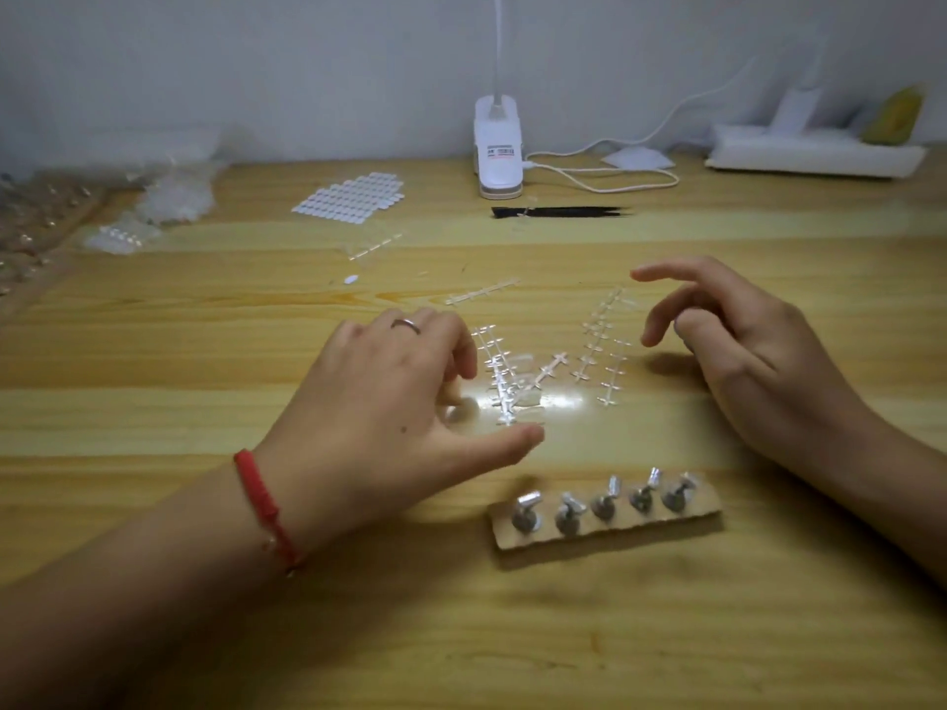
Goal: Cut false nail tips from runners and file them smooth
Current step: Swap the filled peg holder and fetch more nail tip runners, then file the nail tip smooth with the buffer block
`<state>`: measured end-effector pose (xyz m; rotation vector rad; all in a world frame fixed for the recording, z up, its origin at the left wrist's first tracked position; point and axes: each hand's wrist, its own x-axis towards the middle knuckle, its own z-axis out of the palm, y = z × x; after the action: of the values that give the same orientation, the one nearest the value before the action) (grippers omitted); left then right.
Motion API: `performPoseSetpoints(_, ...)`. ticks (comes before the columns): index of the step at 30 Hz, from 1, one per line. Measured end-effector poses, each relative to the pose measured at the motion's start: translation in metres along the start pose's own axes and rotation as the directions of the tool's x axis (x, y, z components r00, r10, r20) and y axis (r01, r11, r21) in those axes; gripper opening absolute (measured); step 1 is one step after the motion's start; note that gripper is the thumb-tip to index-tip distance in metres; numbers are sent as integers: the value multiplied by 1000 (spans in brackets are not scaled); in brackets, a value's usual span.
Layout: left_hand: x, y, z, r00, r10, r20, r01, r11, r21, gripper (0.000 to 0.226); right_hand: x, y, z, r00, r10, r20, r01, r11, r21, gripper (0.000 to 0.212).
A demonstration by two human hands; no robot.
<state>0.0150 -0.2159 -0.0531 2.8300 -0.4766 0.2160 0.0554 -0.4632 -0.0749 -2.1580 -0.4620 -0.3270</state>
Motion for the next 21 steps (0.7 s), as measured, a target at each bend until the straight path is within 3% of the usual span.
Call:
performPoseSetpoints(2, 5, 5, 3, 1000, -30, -4, 31, 987, 156, 63, 0, -1, 0, 1000, 4, -9, -4, 1000, -3, 41)
performPoseSetpoints(5, 9, 5, 6, 999, -27, -44, 34, 986, 165, 53, -1, -1, 0, 1000, -4, -4, 4, 1000, -7, 38)
performPoseSetpoints(10, 8, -9, 5, 994, -113, -2, 110, 970, -216, 29, -1, -4, 0, 1000, 16, 4, -16, 1000, -5, 38)
performPoseSetpoints(13, 9, -12, 8, 986, -155, 62, 167, 885, -434, 17, -1, -5, 0, 1000, 27, 4, -27, 1000, -5, 36)
performPoseSetpoints(21, 12, -7, 11, 994, -106, 34, 95, 645, -758, 11, -1, -8, -1, 997, 76, -3, -76, 996, 37, 34)
